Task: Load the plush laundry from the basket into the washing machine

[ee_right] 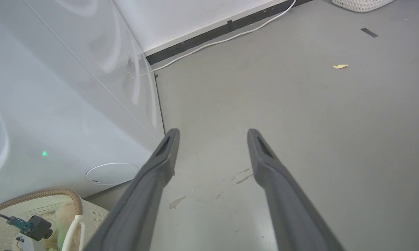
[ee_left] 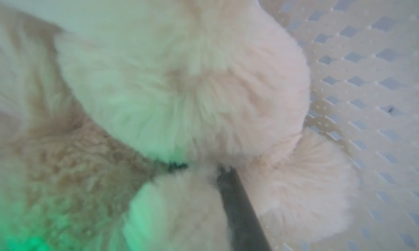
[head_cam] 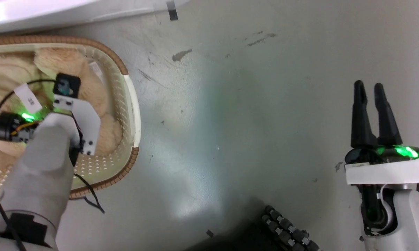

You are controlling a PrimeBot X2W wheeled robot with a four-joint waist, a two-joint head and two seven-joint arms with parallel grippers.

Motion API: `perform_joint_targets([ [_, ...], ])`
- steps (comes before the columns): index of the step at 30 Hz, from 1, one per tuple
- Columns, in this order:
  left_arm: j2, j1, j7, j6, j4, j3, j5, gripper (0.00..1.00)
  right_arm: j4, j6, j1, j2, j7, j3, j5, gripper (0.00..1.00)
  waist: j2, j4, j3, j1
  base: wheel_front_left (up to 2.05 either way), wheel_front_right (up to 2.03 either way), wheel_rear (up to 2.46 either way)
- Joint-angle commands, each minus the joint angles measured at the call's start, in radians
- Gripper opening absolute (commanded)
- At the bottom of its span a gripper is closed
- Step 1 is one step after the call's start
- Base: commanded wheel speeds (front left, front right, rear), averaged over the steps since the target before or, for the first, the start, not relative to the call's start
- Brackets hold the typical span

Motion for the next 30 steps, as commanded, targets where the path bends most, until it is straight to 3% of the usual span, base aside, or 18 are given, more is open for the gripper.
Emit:
perform_joint_targets([
  [1,-0.012,0.033,-0.011,0.005,0.012,0.002,-0.01,0.0,0.001,0.001,-0.013,0.003,-0.004,-0.009,-0.004,1.0,-0.0001,0.011,-0.027,0.0001,0.0,0.0,0.0],
  [8,-0.054,0.09,-0.162,0.019,-0.008,0.031,-0.058,0.0,0.001,0.001,0.023,0.003,-0.004,-0.057,-0.049,1.0,-0.0001,0.066,-0.143,0.0001,0.0,0.0,0.0],
  [21,-0.138,0.234,-0.366,-0.037,-0.043,0.029,-0.102,0.0,0.002,0.001,0.108,0.003,-0.004,-0.128,-0.136,1.0,-0.0001,0.196,-0.41,0.0001,0.0,0.0,0.0],
  [26,-0.157,0.319,-0.385,-0.033,-0.127,0.026,-0.102,0.0,-0.002,0.001,0.15,0.003,-0.004,-0.138,-0.169,1.0,-0.0001,0.233,-0.517,0.0001,0.0,0.0,0.0],
  [30,-0.168,0.423,-0.385,-0.022,-0.272,0.054,-0.116,0.0,-0.006,0.001,0.187,0.003,-0.004,-0.143,-0.19,1.0,-0.0001,0.261,-0.593,0.0001,0.0,0.0,0.0],
])
